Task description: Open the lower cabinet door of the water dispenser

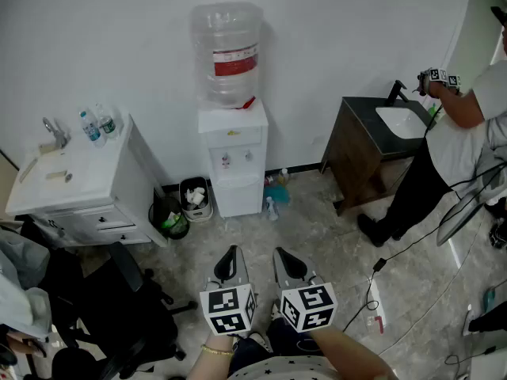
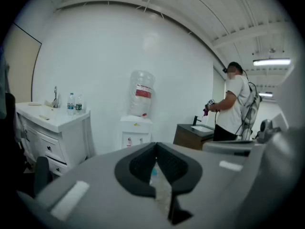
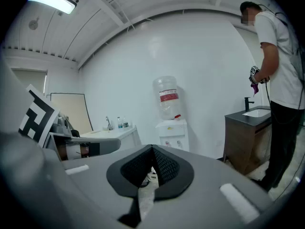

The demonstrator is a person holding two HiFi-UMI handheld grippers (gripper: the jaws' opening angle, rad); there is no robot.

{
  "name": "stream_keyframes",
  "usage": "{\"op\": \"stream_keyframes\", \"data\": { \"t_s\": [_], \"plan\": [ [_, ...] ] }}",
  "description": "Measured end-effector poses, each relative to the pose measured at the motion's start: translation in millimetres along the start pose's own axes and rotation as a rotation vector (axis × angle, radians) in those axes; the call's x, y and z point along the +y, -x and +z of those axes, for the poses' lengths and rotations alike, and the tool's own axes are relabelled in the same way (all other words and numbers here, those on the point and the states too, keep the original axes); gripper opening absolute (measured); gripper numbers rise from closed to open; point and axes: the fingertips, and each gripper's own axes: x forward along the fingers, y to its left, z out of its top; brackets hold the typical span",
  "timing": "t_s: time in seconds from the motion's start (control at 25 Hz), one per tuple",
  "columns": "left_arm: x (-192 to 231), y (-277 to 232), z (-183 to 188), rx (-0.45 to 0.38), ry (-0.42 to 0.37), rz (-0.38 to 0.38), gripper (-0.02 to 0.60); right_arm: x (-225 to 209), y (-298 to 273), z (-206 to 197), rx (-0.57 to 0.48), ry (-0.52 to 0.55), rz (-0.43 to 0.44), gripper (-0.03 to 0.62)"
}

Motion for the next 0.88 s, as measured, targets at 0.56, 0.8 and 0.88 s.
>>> {"op": "stream_keyframes", "data": {
  "t_s": [0.56,0.8,0.88],
  "plan": [
    [39.2,-194.7,33.3,0.022,-0.011,0.047,0.008,-91.9,-189.3,39.2,0.012,0.008,0.045,-0.002],
    [65.4,-296.4,49.3,0.040,0.019,0.092,0.008,-131.6,-288.8,54.3,0.041,0.049,0.126,-0.002],
    [76.3,-324.2,36.1,0.057,0.026,0.106,0.008,-142.8,-315.8,41.1,0.050,0.037,0.133,-0.002]
  ]
}}
